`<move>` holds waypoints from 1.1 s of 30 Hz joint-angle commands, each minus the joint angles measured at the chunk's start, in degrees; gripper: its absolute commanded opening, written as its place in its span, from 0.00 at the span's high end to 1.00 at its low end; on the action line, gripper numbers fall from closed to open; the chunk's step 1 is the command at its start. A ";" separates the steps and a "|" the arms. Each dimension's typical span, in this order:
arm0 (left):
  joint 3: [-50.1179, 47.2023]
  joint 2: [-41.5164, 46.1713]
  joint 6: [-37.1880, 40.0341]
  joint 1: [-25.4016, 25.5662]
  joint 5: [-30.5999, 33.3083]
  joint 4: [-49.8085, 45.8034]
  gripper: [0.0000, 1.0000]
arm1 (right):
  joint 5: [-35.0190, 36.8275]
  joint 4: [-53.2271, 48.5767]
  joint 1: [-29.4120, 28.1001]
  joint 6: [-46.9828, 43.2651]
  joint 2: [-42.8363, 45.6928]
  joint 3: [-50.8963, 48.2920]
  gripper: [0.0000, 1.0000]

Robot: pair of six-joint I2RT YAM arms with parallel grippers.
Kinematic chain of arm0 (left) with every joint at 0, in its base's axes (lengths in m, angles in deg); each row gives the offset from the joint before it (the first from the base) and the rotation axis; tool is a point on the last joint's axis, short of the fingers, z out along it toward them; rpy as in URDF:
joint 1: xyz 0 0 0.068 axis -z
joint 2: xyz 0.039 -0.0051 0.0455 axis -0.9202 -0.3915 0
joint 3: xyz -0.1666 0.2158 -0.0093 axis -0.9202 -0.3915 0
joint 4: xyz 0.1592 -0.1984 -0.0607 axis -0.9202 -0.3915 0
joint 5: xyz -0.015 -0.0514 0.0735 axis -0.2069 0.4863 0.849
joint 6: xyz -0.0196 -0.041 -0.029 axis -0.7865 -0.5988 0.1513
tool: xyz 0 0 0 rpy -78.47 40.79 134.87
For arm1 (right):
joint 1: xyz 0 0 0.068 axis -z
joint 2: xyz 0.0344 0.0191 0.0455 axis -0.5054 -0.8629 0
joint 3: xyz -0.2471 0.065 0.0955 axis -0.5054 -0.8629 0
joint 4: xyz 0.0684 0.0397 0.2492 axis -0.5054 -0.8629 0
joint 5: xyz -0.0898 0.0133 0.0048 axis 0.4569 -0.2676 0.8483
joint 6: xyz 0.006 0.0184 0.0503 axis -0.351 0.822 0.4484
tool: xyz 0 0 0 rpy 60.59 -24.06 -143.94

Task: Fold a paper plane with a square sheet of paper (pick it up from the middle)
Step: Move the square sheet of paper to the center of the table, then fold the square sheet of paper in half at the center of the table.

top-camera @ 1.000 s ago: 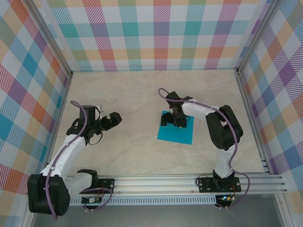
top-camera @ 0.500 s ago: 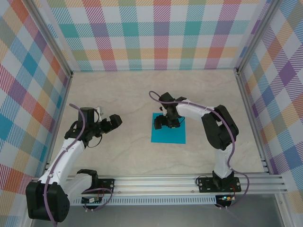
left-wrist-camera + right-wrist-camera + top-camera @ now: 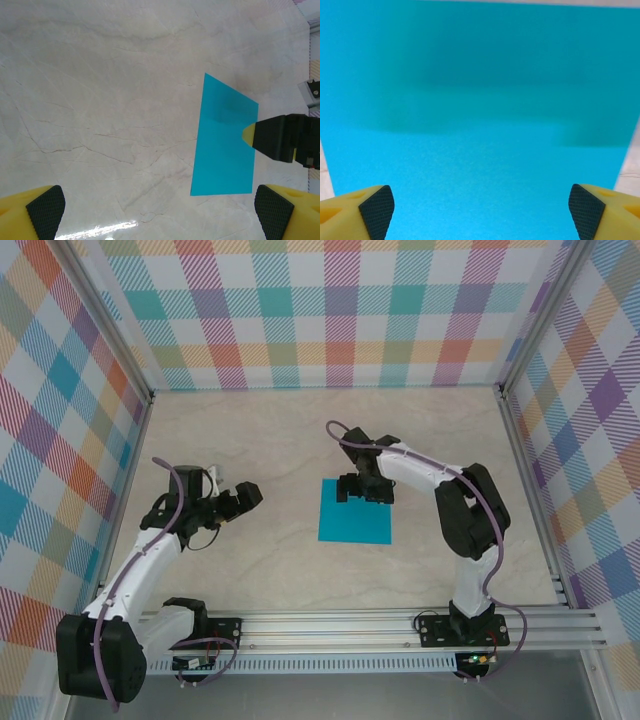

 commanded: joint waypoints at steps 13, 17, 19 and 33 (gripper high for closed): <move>1.99 -6.79 -1.39 4.95 0.42 3.77 0.00 | 0.35 -5.45 -1.79 5.12 -9.71 8.60 0.00; 2.84 -9.33 -0.40 5.74 0.72 3.82 0.00 | -0.66 -4.92 -2.06 5.87 -11.86 8.47 0.00; 2.84 -10.18 -0.11 5.93 1.00 3.78 0.00 | 0.01 -5.75 -2.60 6.47 -13.86 8.47 0.00; 3.32 -11.77 3.56 6.03 3.41 0.58 0.00 | 0.64 -3.49 -3.36 8.95 -19.18 2.74 0.04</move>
